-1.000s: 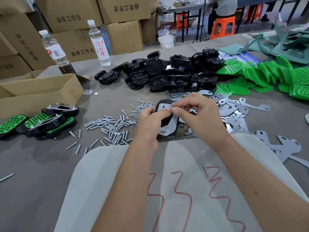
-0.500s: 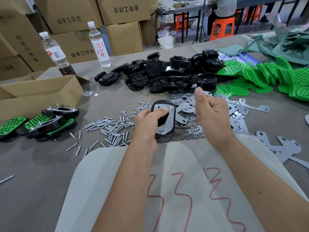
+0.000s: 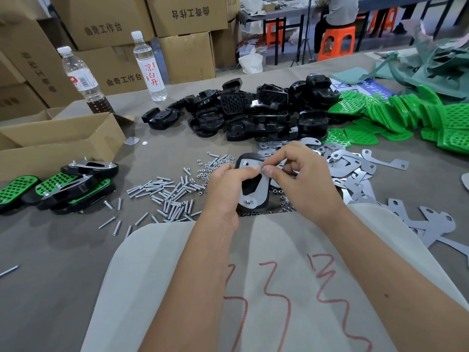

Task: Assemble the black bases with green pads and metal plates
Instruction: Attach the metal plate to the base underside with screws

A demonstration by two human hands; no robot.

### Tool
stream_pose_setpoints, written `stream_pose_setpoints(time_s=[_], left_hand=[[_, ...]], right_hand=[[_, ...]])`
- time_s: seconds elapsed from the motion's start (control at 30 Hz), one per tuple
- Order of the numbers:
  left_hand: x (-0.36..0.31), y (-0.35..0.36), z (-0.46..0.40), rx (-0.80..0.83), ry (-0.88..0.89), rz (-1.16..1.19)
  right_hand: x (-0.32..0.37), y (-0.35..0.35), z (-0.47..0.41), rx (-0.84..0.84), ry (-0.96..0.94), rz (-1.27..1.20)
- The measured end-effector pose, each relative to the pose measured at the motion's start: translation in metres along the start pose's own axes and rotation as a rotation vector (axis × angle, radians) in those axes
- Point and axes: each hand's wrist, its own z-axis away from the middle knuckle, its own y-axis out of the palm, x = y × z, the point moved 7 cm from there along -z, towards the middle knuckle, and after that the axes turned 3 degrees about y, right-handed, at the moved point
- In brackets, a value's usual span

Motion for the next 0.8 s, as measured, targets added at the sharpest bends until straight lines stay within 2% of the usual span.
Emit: stream_pose_setpoints(time_s=[0.13,0.5,0.8], left_hand=[[-0.002,0.0,0.002,0.001,-0.004,0.013],[-0.012,-0.007,0.002,-0.004,0.087,-0.096],[-0.014,-0.004,0.004,0.012,0.144,-0.194]], right_hand=[[0.016,0.009,0.003,0.02,-0.176,0.307],[0.02,0.021,0.005,0.167,-0.152,0.592],[0.014,0.023,0.004,0.199,-0.081,0.678]])
